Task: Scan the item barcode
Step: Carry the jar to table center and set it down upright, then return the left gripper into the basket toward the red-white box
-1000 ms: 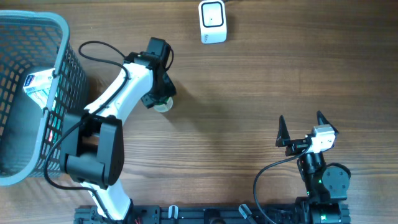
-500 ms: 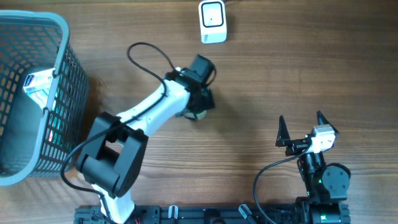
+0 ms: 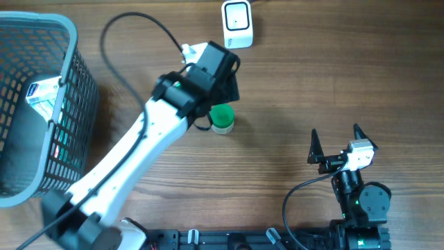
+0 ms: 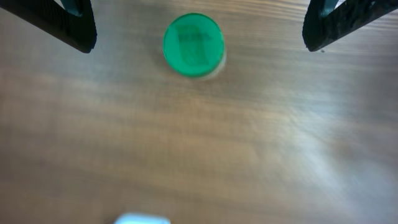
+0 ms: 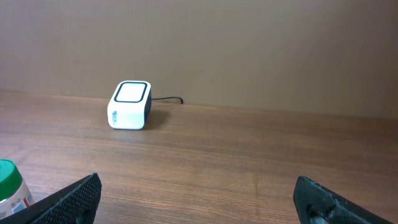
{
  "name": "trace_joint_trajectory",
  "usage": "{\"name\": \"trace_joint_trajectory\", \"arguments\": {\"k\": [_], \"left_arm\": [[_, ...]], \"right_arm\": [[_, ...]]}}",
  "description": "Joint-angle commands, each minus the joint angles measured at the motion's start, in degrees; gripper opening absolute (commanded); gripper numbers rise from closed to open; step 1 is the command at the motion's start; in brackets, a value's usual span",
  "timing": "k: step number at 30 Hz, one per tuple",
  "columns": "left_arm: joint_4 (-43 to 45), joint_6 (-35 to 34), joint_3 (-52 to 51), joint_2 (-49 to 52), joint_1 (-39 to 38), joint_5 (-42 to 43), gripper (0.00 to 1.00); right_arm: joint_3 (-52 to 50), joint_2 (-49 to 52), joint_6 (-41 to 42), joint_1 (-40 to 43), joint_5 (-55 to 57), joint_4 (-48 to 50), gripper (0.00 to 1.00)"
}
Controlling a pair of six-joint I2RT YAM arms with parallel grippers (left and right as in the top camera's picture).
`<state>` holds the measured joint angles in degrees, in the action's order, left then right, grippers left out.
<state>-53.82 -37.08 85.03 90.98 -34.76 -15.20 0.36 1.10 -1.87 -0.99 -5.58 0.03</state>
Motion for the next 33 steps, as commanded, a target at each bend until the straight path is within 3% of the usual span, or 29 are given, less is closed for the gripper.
{"name": "trace_joint_trajectory", "arguments": {"k": [1,6,9,13,19,23,26,29,33], "left_arm": [[-0.1,0.9,0.9,-6.6,0.2,-10.7,1.00],[0.0,0.9,0.9,-16.2,1.4,-23.4,1.00],[0.5,0.9,0.9,-20.7,4.9,-25.0,1.00],[3.8,0.9,0.9,-27.8,13.0,-24.9,1.00],[18.7,12.0,0.9,-37.4,23.1,-24.4,1.00],[22.1,11.6,0.9,-37.1,33.5,-28.4,1.00],[17.8,4.9,0.9,-33.2,44.6,-28.2,1.00],[11.1,-2.7,0.9,-28.3,54.7,-19.3,1.00],[4.0,-9.8,0.9,-17.2,68.1,0.6,1.00]], "right_arm": [[-0.1,-0.2,-1.1,-0.3,-0.9,0.3,1.00],[-0.1,-0.2,-1.1,-0.3,-0.9,0.3,1.00],[-0.1,-0.2,-1.1,-0.3,-0.9,0.3,0.99],[-0.1,-0.2,-1.1,-0.3,-0.9,0.3,1.00],[-0.1,-0.2,-1.1,-0.3,-0.9,0.3,1.00],[-0.1,-0.2,-1.1,-0.3,-0.9,0.3,1.00],[-0.1,-0.2,-1.1,-0.3,-0.9,0.3,0.99],[-0.1,-0.2,-1.1,-0.3,-0.9,0.3,1.00],[-0.1,-0.2,-1.1,-0.3,-0.9,0.3,1.00]]}}
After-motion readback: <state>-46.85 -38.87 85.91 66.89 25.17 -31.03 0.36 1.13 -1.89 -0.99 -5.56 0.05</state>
